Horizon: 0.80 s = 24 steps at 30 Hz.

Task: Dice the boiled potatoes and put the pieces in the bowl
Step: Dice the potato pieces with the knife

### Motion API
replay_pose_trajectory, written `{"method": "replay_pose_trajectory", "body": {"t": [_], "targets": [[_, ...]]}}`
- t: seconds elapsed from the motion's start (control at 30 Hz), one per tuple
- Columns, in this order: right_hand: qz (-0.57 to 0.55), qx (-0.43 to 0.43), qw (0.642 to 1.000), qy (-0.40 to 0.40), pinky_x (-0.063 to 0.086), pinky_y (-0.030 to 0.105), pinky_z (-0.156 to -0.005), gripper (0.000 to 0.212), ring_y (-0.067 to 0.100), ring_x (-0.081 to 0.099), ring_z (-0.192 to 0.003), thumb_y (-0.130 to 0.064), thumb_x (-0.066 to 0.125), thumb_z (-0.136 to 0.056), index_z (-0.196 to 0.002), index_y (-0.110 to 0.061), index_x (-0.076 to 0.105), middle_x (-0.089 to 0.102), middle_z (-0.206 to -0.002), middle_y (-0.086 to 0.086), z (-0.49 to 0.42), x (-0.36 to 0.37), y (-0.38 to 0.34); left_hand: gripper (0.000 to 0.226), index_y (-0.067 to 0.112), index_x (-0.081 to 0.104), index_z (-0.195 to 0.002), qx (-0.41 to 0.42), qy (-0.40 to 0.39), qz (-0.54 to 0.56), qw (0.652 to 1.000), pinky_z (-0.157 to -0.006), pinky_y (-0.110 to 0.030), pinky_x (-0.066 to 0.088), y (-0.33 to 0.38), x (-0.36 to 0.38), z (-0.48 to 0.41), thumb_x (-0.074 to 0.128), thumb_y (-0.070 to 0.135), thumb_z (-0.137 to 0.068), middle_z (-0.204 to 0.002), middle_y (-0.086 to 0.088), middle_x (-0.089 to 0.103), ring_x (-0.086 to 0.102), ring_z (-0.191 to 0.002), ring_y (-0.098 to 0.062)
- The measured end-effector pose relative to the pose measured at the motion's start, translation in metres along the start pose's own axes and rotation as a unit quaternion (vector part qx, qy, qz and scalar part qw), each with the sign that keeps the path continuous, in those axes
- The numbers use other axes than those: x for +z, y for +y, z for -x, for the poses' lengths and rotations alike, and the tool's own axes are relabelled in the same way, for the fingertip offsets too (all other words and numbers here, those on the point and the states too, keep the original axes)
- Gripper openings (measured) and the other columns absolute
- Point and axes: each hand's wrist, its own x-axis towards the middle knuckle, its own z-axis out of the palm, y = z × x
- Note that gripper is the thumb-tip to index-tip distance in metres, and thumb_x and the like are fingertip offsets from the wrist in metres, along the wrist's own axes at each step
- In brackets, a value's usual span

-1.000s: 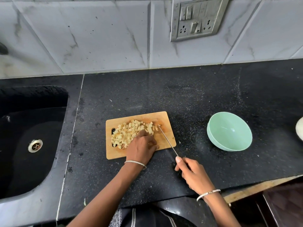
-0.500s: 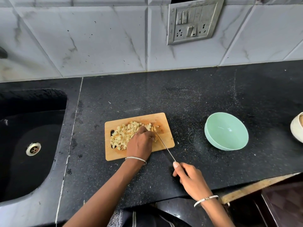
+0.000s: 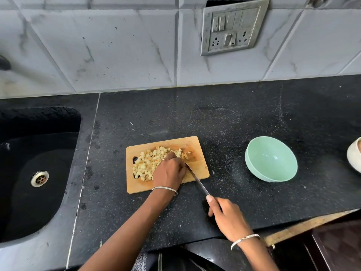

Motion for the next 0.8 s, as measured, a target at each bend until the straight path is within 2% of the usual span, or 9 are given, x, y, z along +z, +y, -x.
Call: {"method": "replay_pose_trajectory", "body": {"t": [0.13, 0.2, 0.23, 0.3, 0.37, 0.47, 0.6, 0.7, 0.8], "targets": [[0.046, 0.026, 0.998, 0.022, 0.047, 0.04, -0.074, 0.048, 0.029, 0.063, -0.09, -0.058, 0.023, -0.099, -0.082, -0.027, 0.054, 0.066, -0.084, 0.0, 0.003, 0.014, -0.008, 0.008, 0.02, 0.07, -0.084, -0.004, -0.002, -0.001, 1.0, -0.054, -0.033, 0.053, 0.0, 0.001, -0.001, 0.064, 0.026, -0.085, -0.093, 0.005, 0.053, 0.06, -0.071, -0.017], [0.079, 0.034, 0.995, 0.048, 0.046, 0.041, -0.073, 0.049, 0.031, 0.063, -0.093, -0.059, 0.021, -0.099, -0.091, -0.027, 0.057, 0.067, -0.091, 0.002, 0.006, 0.017, -0.012, 0.007, 0.019, 0.068, -0.079, -0.011, -0.009, -0.007, 1.0, -0.053, -0.034, 0.053, 0.003, 0.002, 0.0, 0.064, 0.025, -0.083, -0.09, 0.005, 0.052, 0.06, -0.069, -0.018], [0.085, 0.035, 0.994, 0.054, 0.045, 0.041, -0.072, 0.048, 0.031, 0.063, -0.092, -0.059, 0.021, -0.1, -0.089, -0.027, 0.056, 0.066, -0.09, 0.002, 0.006, 0.017, -0.013, 0.007, 0.019, 0.066, -0.077, -0.014, -0.012, -0.01, 1.0, -0.052, -0.034, 0.053, 0.003, 0.002, 0.002, 0.064, 0.024, -0.081, -0.09, 0.005, 0.051, 0.059, -0.069, -0.019], [0.042, 0.033, 0.998, 0.034, 0.045, 0.04, -0.069, 0.048, 0.027, 0.064, -0.082, -0.058, 0.025, -0.1, -0.077, -0.025, 0.053, 0.065, -0.078, 0.001, 0.005, 0.018, -0.013, 0.005, 0.019, 0.063, -0.077, -0.019, -0.001, -0.003, 1.0, -0.052, -0.034, 0.052, 0.001, 0.001, 0.005, 0.064, 0.024, -0.08, -0.09, 0.006, 0.052, 0.059, -0.068, -0.018], [-0.042, 0.04, 0.998, -0.005, 0.044, 0.035, -0.06, 0.056, 0.015, 0.059, -0.061, -0.057, 0.03, -0.099, -0.068, -0.02, 0.058, 0.059, -0.057, -0.003, 0.002, 0.016, -0.012, 0.007, 0.021, 0.06, -0.086, -0.023, 0.025, 0.018, 0.999, -0.055, -0.035, 0.053, -0.005, -0.001, 0.007, 0.064, 0.02, -0.08, -0.092, 0.006, 0.056, 0.06, -0.071, -0.017], [-0.108, 0.041, 0.993, -0.011, 0.032, 0.024, -0.047, 0.058, 0.002, 0.044, -0.039, -0.056, 0.034, -0.099, -0.063, -0.017, 0.059, 0.049, -0.045, -0.005, 0.001, 0.011, -0.012, 0.01, 0.022, 0.061, -0.094, -0.033, 0.067, 0.039, 0.996, -0.058, -0.033, 0.05, -0.013, -0.011, 0.004, 0.061, 0.02, -0.084, -0.091, 0.004, 0.062, 0.06, -0.075, -0.018], [-0.12, 0.03, 0.992, 0.012, 0.029, 0.021, -0.047, 0.056, 0.002, 0.043, -0.037, -0.053, 0.037, -0.1, -0.062, -0.018, 0.059, 0.048, -0.041, -0.009, -0.004, 0.006, -0.013, 0.018, 0.026, 0.067, -0.102, -0.015, 0.047, 0.029, 0.998, -0.06, -0.025, 0.04, -0.016, -0.017, -0.004, 0.062, 0.02, -0.086, -0.093, 0.006, 0.064, 0.061, -0.082, -0.014], [-0.102, 0.027, 0.994, 0.02, 0.037, 0.027, -0.052, 0.056, 0.003, 0.046, -0.04, -0.054, 0.037, -0.099, -0.063, -0.018, 0.06, 0.052, -0.042, -0.011, -0.009, 0.003, -0.015, 0.023, 0.031, 0.068, -0.108, 0.006, 0.004, 0.009, 1.0, -0.062, -0.027, 0.048, -0.012, -0.015, -0.008, 0.066, 0.028, -0.086, -0.096, 0.008, 0.064, 0.063, -0.085, -0.013], [-0.093, 0.025, 0.995, 0.025, 0.04, 0.028, -0.056, 0.057, 0.005, 0.048, -0.043, -0.055, 0.037, -0.099, -0.063, -0.017, 0.061, 0.053, -0.043, -0.014, -0.012, 0.001, -0.015, 0.018, 0.034, 0.068, -0.104, 0.006, -0.004, -0.023, 1.0, -0.061, -0.03, 0.052, -0.007, -0.012, -0.011, 0.067, 0.033, -0.086, -0.096, 0.009, 0.062, 0.062, -0.085, -0.014]]}}
